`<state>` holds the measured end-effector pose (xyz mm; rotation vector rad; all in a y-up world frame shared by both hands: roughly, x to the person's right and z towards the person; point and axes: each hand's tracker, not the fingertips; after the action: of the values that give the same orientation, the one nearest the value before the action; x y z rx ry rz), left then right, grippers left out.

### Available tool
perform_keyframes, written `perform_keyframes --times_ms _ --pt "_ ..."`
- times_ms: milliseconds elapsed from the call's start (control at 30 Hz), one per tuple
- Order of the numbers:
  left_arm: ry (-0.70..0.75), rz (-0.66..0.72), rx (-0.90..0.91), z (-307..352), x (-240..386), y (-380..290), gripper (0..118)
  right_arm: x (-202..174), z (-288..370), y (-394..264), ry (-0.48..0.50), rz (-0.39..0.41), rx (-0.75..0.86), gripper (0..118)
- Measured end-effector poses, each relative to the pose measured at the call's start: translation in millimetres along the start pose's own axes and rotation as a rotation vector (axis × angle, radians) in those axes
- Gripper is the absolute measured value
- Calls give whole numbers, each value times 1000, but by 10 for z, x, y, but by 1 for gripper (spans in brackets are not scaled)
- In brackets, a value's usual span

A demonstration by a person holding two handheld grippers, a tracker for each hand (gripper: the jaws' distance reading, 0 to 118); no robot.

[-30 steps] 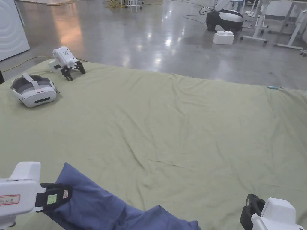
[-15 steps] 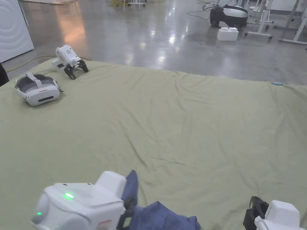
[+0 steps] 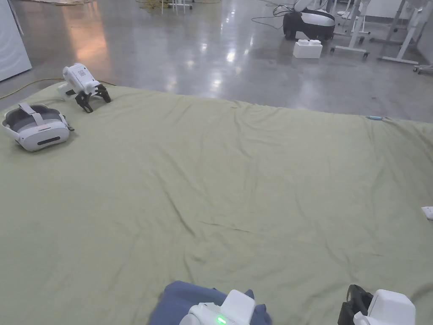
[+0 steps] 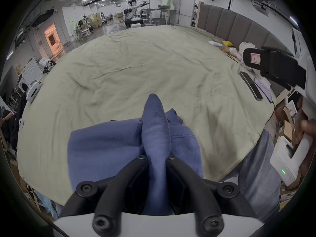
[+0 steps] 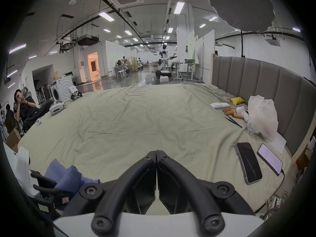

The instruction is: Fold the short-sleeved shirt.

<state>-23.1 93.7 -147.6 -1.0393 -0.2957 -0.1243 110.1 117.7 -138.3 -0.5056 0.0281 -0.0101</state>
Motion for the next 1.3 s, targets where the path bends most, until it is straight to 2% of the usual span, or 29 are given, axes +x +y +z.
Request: perform_keyframes --times_ms 67,133,167,267,333,367,433,467,500,567,633,667,767,867,1000,1100,1167,1300 --pt "-47 45 13 134 -83 55 25 0 5 4 -2 0 0 0" --pt "-164 118 40 383 -271 130 52 5 4 8 -1 0 0 0" --pt "-225 152 47 519 -381 166 59 6 5 10 0 1 1 0" --pt "-298 217 111 837 -632 261 59 7 10 24 0 6 2 0" --pt "-315 245 132 922 -733 316 56 5 15 30 -1 6 4 0" --pt "-317 258 138 895 -776 350 44 4 17 33 0 6 4 0" --pt "-252 277 108 698 -795 383 13 1 22 30 -1 6 7 0" --pt "-236 272 91 592 -748 393 10 -1 23 30 -1 5 6 0" --pt "-273 252 75 528 -717 371 10 -1 23 29 0 4 6 0" --pt "-372 298 -14 343 -706 369 3 -2 26 21 0 5 5 0" --pt "-436 334 -76 154 -618 331 2 -3 28 13 1 11 3 0" --pt "-374 309 -46 33 -578 310 2 -8 40 16 1 12 3 0" --pt "-359 305 -37 -134 -513 233 2 -5 64 17 1 11 7 0" --pt "-380 319 2 -60 -563 220 2 -7 87 30 0 9 13 0" --pt "-393 218 123 361 -613 162 2 -62 140 105 3 14 79 0" --pt "-255 157 344 701 -728 183 2 -155 169 229 -3 22 158 0" --pt "-71 121 495 820 -837 226 2 -237 188 329 -14 32 216 0" --pt "172 165 723 1049 -1149 341 2 -405 244 527 -47 45 332 0"
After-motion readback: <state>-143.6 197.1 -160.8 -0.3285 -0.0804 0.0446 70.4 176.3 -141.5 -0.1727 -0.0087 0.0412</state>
